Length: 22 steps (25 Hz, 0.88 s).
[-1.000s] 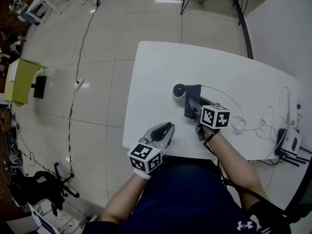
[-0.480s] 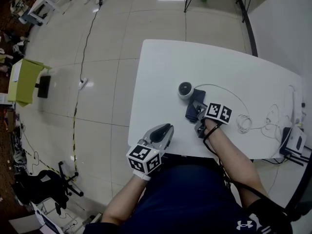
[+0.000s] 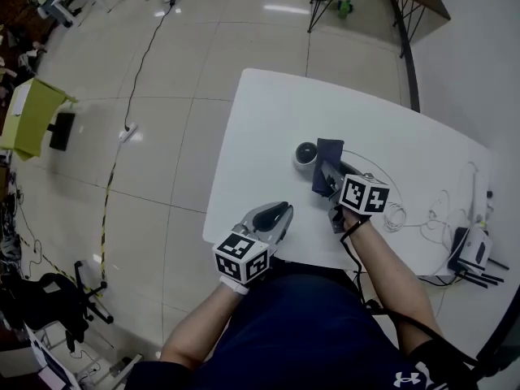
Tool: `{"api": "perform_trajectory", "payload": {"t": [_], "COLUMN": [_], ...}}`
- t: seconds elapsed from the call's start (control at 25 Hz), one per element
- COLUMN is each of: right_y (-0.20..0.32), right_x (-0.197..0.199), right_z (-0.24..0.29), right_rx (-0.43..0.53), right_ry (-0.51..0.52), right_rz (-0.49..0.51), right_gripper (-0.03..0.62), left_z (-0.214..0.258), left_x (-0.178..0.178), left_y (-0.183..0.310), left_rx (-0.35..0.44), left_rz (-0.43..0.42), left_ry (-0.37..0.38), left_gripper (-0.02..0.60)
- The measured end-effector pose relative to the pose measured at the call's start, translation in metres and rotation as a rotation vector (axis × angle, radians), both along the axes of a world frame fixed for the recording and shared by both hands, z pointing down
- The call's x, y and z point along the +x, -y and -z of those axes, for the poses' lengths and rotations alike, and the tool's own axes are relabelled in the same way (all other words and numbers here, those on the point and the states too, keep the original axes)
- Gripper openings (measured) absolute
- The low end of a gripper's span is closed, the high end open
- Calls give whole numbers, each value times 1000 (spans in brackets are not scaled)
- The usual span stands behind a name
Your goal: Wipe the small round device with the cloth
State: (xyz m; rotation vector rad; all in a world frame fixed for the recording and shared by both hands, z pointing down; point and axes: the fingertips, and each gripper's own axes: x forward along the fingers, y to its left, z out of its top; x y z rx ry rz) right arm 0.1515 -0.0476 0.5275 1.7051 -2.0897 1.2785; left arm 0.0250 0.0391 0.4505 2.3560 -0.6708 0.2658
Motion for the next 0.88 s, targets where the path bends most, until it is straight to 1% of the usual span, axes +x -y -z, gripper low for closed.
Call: {"api": "perform_trajectory", "payload": {"t": [0.08,0.12,0.32,0.4,0.44,0.52,0.6,0.72,0.88], "right_y": [6,9,12,7,3,-6,-14,-22,-25], "right_x": [-5,-8,-39,-50,-55,-65,-74,-81,-82], "right_z": [11,16,38,38,34,23,12,-6,-30], "right_rx": [49,78,259,315,341,384,405,395,352], "right_ry": [-147,-239,-800,-980,-1049,-1142,-1183,-1187,-1173], "right_rz": [88,142,480,598,651,750,821,884,935], "right_gripper": [110,110,110,110,110,110,110,110,110], "left_z": [1,1,-7,-10,-12,-15,-17,-19,-20], "left_x": [-2,-4,-25,-32,-34,-36,-38,-39,-38], "left_y": [0,0,1,1,0,-1,-2,-2,-2], "left_rx": [3,3,-12,-19,-23,-29,-35,-44,-52], "left_rz": [11,20,81,105,114,125,133,145,157], "left_ry": [-8,-9,0,4,5,8,10,8,6], "left_gripper": [43,43,43,43,43,43,43,43,43]}}
